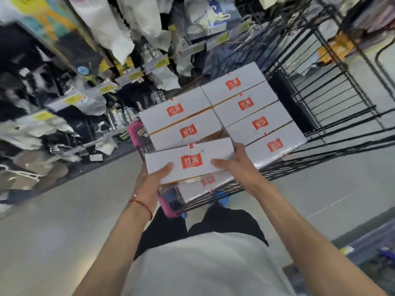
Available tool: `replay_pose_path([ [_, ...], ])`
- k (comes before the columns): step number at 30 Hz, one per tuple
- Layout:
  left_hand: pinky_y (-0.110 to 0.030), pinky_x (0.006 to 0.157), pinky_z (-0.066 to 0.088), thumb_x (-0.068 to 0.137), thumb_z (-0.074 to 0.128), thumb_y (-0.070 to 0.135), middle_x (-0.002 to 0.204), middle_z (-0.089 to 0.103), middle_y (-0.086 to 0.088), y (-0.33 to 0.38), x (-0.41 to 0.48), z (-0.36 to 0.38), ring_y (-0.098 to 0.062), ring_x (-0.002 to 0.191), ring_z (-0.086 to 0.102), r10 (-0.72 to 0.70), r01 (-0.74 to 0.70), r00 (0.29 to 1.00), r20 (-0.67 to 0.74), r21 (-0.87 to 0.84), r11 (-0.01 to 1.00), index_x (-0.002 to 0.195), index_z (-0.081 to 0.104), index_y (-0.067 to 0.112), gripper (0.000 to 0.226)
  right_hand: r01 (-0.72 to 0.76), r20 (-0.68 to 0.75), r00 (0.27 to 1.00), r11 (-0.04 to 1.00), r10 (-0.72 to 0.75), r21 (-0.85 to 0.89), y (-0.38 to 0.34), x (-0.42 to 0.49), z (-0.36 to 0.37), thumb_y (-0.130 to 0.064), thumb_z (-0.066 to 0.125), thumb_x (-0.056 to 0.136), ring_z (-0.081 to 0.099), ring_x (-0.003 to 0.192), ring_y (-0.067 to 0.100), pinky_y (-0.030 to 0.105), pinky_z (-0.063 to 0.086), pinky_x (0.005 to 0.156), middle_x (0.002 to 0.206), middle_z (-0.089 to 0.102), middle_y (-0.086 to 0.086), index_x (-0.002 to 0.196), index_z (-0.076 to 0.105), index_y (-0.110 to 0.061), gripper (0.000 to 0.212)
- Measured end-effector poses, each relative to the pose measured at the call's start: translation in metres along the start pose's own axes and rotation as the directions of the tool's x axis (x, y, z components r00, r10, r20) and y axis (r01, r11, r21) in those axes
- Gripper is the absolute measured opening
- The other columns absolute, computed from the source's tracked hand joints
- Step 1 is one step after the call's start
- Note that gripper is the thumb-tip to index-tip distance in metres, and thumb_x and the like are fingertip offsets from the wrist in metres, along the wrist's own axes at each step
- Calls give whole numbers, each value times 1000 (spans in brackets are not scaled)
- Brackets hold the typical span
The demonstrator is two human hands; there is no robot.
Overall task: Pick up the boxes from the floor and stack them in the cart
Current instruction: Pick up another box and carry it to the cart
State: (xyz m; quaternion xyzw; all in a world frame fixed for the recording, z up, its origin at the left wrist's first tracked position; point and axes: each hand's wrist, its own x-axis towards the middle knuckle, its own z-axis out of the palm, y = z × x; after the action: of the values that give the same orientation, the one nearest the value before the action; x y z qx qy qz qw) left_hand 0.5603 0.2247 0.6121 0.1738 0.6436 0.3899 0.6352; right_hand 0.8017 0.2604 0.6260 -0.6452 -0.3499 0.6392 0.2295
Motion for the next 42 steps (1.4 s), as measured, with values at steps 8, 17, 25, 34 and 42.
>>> replay_pose_path([
  [8, -47, 96, 54, 84, 77, 19, 120, 72, 1, -36, 19, 6, -22, 110, 69, -97, 91, 986, -134, -47, 995, 134, 56, 26, 54, -6, -61, 998, 878, -27, -479, -6, 42, 3, -29, 80, 84, 34, 136, 34, 51, 36, 118, 138, 38, 12, 158, 30, -28, 89],
  [17, -52, 103, 49, 75, 76, 42, 115, 73, 9, -64, 55, 13, -23, 111, 67, -247, 242, 947, -203, -48, 969, 124, 59, 38, 53, -25, -140, 987, 791, -77, -611, 6, 77, 12, -18, 76, 88, 35, 132, 35, 44, 40, 109, 141, 39, 15, 150, 36, -15, 74],
  [25, -43, 108, 41, 98, 61, 29, 127, 63, 7, -62, 53, 24, -21, 118, 58, -235, 236, 946, -222, -21, 971, 134, 51, 35, 39, 132, -11, 981, 705, -194, -697, 26, 69, -4, -3, 65, 94, 32, 140, 31, 48, 45, 115, 151, 36, 12, 150, 43, -16, 62],
  [34, -56, 111, 41, 92, 62, 34, 135, 61, 6, -59, 52, 32, -26, 128, 55, -206, 219, 939, -275, 19, 975, 138, 50, 42, 48, 118, 18, 979, 492, -202, -863, 51, 66, -16, -27, 59, 103, 6, 160, 30, 49, 28, 123, 173, 12, 7, 162, 24, -18, 69],
  [42, -51, 99, 52, 98, 52, 22, 128, 63, 0, -62, 54, 36, -27, 116, 61, -102, 147, 933, -346, 106, 983, 131, 54, 35, 35, 153, 71, 971, 370, -227, -916, 63, 67, -16, -26, 61, 102, -2, 160, 37, 47, 9, 128, 174, 0, 12, 165, 13, -13, 80],
])
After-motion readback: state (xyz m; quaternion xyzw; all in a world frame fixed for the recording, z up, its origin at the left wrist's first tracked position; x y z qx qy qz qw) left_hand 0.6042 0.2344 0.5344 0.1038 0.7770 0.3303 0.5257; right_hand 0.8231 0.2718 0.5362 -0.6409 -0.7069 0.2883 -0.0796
